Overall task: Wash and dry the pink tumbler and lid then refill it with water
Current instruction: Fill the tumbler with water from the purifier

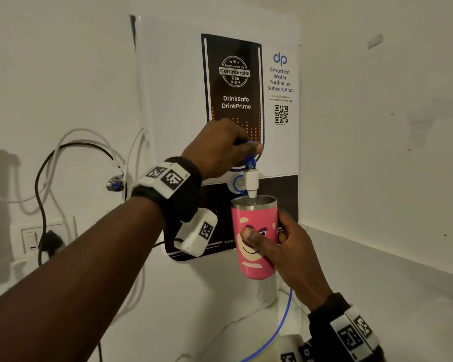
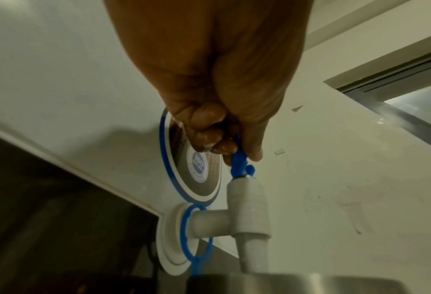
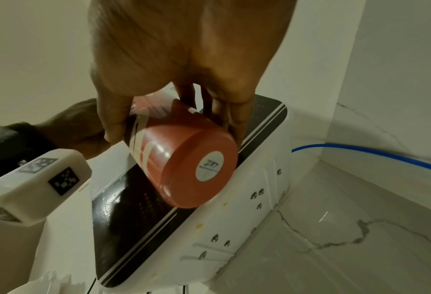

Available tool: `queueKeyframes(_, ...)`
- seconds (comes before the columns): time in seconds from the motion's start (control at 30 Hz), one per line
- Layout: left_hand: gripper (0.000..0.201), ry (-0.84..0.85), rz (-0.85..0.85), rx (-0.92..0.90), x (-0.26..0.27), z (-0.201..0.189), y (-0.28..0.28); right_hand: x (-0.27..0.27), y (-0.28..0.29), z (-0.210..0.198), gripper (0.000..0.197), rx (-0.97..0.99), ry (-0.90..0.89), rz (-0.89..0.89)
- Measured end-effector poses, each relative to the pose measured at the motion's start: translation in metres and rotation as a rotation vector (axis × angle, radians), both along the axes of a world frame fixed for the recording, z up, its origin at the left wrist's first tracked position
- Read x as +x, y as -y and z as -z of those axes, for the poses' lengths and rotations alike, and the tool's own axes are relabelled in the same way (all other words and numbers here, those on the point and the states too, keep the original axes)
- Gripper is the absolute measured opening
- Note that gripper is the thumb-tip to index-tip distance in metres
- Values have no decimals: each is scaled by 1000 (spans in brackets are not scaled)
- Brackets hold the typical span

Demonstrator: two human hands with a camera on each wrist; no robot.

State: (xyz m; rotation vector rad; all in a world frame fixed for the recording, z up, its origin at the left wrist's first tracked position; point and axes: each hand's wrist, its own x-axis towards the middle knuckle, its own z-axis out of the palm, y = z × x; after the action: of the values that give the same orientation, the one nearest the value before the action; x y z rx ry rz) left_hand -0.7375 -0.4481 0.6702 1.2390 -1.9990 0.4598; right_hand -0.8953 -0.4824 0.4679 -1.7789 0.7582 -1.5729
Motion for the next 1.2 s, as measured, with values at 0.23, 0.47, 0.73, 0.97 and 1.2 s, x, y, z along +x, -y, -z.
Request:
queueKeyframes(0.23,45,-154,-167,63,-4,4,20,0,5,5,61,-2,-28,13)
queueKeyframes(0.47,43,-195,-270,-52,-7,11,22,0,5,7,58,-7,-24,51)
queueKeyframes(0.73,48,-198,-141,33,-4,17,9,2,3,6,67,-3,-27,52)
queueKeyframes(0.97,44,-233,-87,51,-2,21,4,6,3,5,73,8,-31,53)
queueKeyframes(1.2,41,-224,-99,39,-2,24,8,6,5,7,58,2,-23,50)
